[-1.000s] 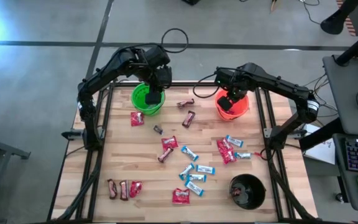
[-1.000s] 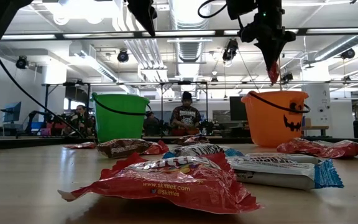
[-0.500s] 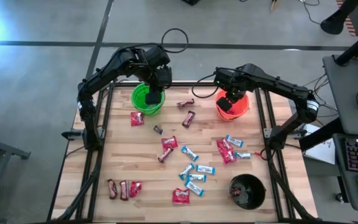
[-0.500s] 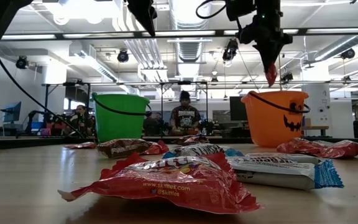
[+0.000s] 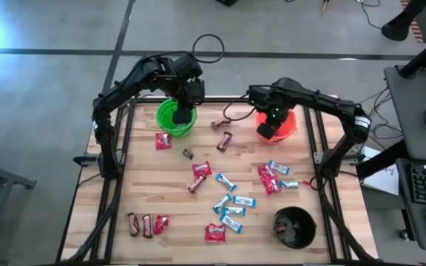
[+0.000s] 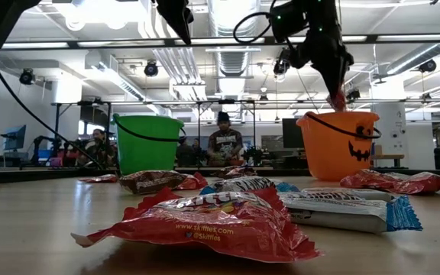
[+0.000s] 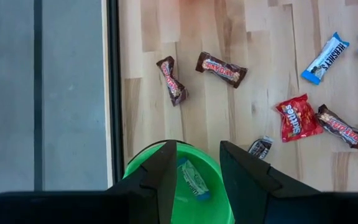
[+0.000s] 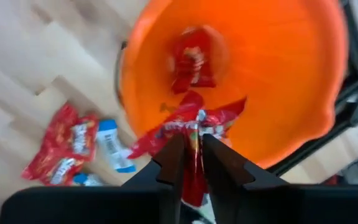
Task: Sort candy
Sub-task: Put the red candy into the orange bucket, then put the white candy into the green bucket
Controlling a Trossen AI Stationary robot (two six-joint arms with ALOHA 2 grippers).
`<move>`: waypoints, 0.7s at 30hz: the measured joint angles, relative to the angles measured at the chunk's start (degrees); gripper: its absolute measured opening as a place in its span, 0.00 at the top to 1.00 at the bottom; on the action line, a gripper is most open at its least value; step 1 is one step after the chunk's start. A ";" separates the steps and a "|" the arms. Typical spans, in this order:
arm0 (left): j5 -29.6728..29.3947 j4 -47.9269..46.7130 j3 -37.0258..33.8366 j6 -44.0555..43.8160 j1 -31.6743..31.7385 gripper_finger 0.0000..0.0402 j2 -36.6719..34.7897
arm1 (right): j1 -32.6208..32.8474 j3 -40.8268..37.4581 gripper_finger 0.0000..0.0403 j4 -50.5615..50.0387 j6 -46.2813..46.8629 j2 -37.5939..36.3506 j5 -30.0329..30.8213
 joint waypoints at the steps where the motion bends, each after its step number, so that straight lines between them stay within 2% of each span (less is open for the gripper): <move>1: 0.00 0.00 0.00 0.00 0.00 0.74 0.00 | 0.00 0.08 0.86 0.04 0.21 0.18 1.49; 4: 0.01 0.00 0.00 0.00 0.00 0.74 0.00 | 0.00 0.13 0.82 0.05 0.04 0.25 5.80; 11: 0.02 0.00 0.00 0.00 0.00 0.74 0.00 | -0.37 0.17 0.75 -0.31 0.50 -0.06 7.52; 13: 0.00 0.00 0.00 -0.02 0.00 0.74 0.00 | -0.37 0.17 0.74 -0.34 0.50 -0.06 5.64; 18: 0.00 0.00 0.00 0.00 0.10 0.74 0.00 | 1.11 0.19 0.72 0.32 0.93 -0.06 -6.83; 21: 0.02 0.03 -0.06 0.04 0.38 0.74 0.00 | 3.45 0.19 0.72 2.57 2.46 -0.08 -7.26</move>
